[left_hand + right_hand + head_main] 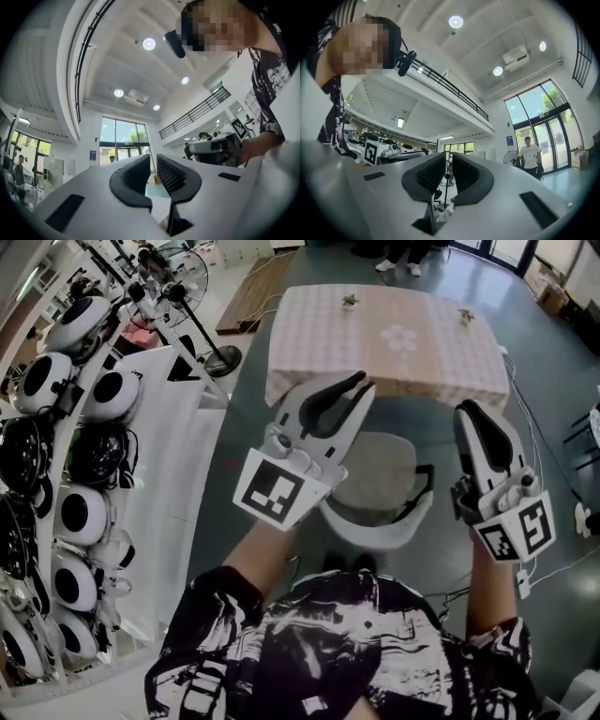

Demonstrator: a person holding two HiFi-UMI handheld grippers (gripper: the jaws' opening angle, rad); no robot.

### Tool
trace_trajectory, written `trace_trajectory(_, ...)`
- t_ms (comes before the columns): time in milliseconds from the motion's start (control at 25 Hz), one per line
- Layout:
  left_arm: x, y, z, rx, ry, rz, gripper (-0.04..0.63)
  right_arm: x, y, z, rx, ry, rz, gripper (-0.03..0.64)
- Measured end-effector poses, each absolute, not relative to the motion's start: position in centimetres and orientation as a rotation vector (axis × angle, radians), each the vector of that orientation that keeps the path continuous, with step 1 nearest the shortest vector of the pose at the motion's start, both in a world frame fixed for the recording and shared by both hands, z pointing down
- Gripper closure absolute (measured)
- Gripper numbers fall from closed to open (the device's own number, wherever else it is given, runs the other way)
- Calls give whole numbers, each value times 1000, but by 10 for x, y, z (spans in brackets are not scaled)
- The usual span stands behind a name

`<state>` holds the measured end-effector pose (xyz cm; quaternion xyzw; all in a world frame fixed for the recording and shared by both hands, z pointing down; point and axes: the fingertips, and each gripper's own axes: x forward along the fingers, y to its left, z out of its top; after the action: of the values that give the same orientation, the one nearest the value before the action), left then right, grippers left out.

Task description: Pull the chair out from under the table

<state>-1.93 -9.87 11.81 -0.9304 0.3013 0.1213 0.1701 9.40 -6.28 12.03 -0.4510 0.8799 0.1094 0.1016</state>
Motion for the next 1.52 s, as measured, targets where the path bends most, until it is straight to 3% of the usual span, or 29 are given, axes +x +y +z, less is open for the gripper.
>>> trace_trajectory(280, -12, -104, 130, -2717, 843, 273, 592, 89, -62, 123, -1340, 2623, 313, 583)
trace_trajectory(640, -6, -104, 147, -2751, 811, 196, 594, 86, -65, 136, -1397, 2644, 305, 616)
trace_trajectory(1520, -2, -106, 155, -2759, 834, 170, 594, 87, -65, 145, -1412, 2685, 312, 617)
